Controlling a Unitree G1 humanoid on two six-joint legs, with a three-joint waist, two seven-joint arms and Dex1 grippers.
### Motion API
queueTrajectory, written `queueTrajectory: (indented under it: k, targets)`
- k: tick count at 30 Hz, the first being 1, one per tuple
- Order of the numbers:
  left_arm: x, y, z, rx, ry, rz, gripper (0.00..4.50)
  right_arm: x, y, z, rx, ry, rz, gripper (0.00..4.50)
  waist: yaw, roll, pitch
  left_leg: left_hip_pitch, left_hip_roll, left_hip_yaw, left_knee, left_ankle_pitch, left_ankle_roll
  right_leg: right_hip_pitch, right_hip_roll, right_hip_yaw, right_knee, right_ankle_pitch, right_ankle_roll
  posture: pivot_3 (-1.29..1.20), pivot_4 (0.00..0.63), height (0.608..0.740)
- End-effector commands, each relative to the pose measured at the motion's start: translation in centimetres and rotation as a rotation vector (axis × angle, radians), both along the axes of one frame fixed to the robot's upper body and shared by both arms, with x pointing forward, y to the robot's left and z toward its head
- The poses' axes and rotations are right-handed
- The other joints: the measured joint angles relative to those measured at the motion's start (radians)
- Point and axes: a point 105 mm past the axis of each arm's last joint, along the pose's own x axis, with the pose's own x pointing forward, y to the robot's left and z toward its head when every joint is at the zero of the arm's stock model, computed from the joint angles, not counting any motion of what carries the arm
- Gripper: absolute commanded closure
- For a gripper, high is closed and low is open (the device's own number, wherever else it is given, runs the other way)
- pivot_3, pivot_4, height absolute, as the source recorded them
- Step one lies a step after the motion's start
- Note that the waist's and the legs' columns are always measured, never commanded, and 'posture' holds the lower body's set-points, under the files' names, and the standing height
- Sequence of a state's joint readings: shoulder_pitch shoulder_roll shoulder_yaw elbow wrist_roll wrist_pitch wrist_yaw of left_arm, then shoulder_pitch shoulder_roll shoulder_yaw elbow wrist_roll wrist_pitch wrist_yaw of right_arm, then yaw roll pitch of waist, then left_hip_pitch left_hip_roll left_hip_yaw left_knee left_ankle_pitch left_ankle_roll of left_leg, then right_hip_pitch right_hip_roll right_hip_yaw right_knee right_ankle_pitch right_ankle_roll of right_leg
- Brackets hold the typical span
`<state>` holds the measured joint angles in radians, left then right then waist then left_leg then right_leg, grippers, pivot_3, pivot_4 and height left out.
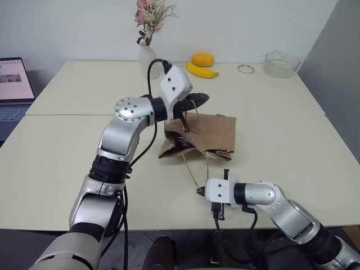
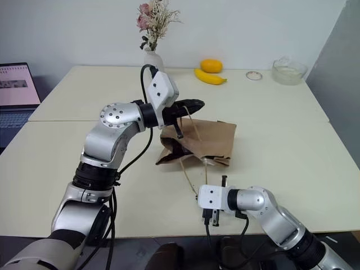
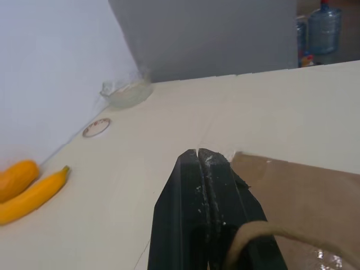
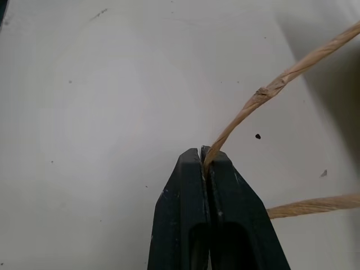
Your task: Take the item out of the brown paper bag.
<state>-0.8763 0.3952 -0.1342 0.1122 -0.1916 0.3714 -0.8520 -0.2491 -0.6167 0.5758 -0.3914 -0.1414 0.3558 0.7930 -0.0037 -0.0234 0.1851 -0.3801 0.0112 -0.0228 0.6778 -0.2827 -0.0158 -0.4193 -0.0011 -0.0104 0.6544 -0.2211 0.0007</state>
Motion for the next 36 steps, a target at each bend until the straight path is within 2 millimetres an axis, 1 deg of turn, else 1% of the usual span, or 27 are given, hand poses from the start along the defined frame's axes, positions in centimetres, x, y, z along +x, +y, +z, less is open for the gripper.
queueTrajectory:
  k: [1,5,8,15,17,21,24,27,29,31,34,36]
  targets:
    - [0.7,1.2,3.5,-0.053,-0.098,0.066,4.5,-0.3,-1.5,-3.2,-0.121,0.065,-0.04,4.45,0.0,0.0,0.0,0.0,0.0,0.0,0.0,0.0,0.0,0.0,0.0,0.0,0.0,0.0,0.0,0.0,0.15,0.74]
    - [1.6,1.7,4.7,-0.085,-0.113,0.111,4.5,-0.6,-1.7,-3.5,-0.147,0.071,-0.026,4.45,0.0,0.0,0.0,0.001,0.0,0.0,0.0,0.0,0.0,0.0,0.0,0.0,0.001,0.0,0.0,0.0,0.15,0.74]
    - [1.9,1.9,6.0,-0.118,-0.125,0.122,4.5,-0.8,-1.7,-3.6,-0.151,0.076,-0.023,4.45,0.0,0.0,0.0,0.0,0.0,0.0,0.0,0.0,0.0,0.0,0.0,0.0,0.002,0.0,0.0,0.0,0.15,0.74]
    - [1.8,1.4,7.0,-0.133,-0.144,0.094,4.5,-0.5,-1.4,-2.8,-0.133,0.054,-0.027,4.45,0.0,0.0,-0.002,0.001,0.0,0.001,0.0,0.0,0.0,0.001,-0.001,0.0,0.001,0.0,0.0,0.0,0.15,0.74]
    - [1.2,0.9,7.0,-0.145,-0.132,0.05,4.5,0.4,-1.1,-1.6,-0.09,-0.003,-0.053,4.45,0.0,-0.001,-0.002,0.001,0.0,0.001,0.001,0.0,0.0,0.001,-0.002,0.0,0.002,0.0,0.0,0.0,0.15,0.74]
    - [-0.2,0.1,6.2,-0.142,-0.086,-0.043,4.5,1.4,-0.3,1.9,0.074,-0.055,-0.103,4.45,-0.001,-0.001,-0.002,0.0,0.0,0.001,0.001,0.0,0.0,-0.001,-0.001,0.001,0.002,0.0,0.0,0.0,0.15,0.74]
    - [-1.2,-0.2,5.8,-0.136,-0.059,-0.09,4.5,1.5,-0.4,3.8,0.136,-0.067,-0.126,3.87,-0.001,-0.001,-0.002,0.0,0.001,0.001,0.001,0.001,-0.001,-0.001,-0.001,0.001,0.003,0.0,0.0,0.0,0.15,0.74]
    - [-1.8,-0.3,5.8,-0.154,-0.035,-0.117,4.5,1.1,-0.8,6.0,0.19,-0.06,-0.135,2.78,-0.001,-0.001,-0.002,-0.001,0.001,0.0,0.001,0.001,-0.001,-0.001,-0.001,0.001,0.003,0.0,0.0,0.0,0.15,0.74]
    - [-2.0,-0.3,5.7,-0.158,-0.026,-0.122,4.5,0.8,-1.3,6.9,0.199,-0.054,-0.133,2.09,0.0,-0.001,-0.002,-0.001,0.001,-0.001,0.001,0.001,-0.001,-0.001,-0.001,0.001,0.003,0.0,0.0,0.0,0.15,0.74]
    - [-2.2,-0.4,5.7,-0.162,-0.019,-0.13,4.5,0.0,-1.9,7.7,0.204,-0.016,-0.114,1.37,0.0,-0.001,-0.002,-0.001,0.0,-0.001,0.001,0.0,-0.001,-0.001,-0.001,0.001,0.003,0.0,0.0,0.0,0.15,0.74]
    - [-2.5,-0.6,6.0,-0.188,0.0,-0.152,4.5,-1.6,-3.3,9.1,0.203,0.047,-0.077,1.37,0.0,-0.001,-0.002,-0.001,0.0,0.0,0.001,0.0,-0.001,-0.001,-0.002,0.001,0.002,0.0,0.0,0.0,0.15,0.74]
    - [-2.8,-0.7,6.1,-0.204,0.018,-0.17,4.5,-2.2,-3.8,9.8,0.209,0.08,-0.066,1.37,0.0,-0.002,-0.002,-0.001,0.0,0.0,0.001,0.0,-0.001,-0.001,-0.002,0.001,0.002,0.0,0.0,0.0,0.15,0.74]
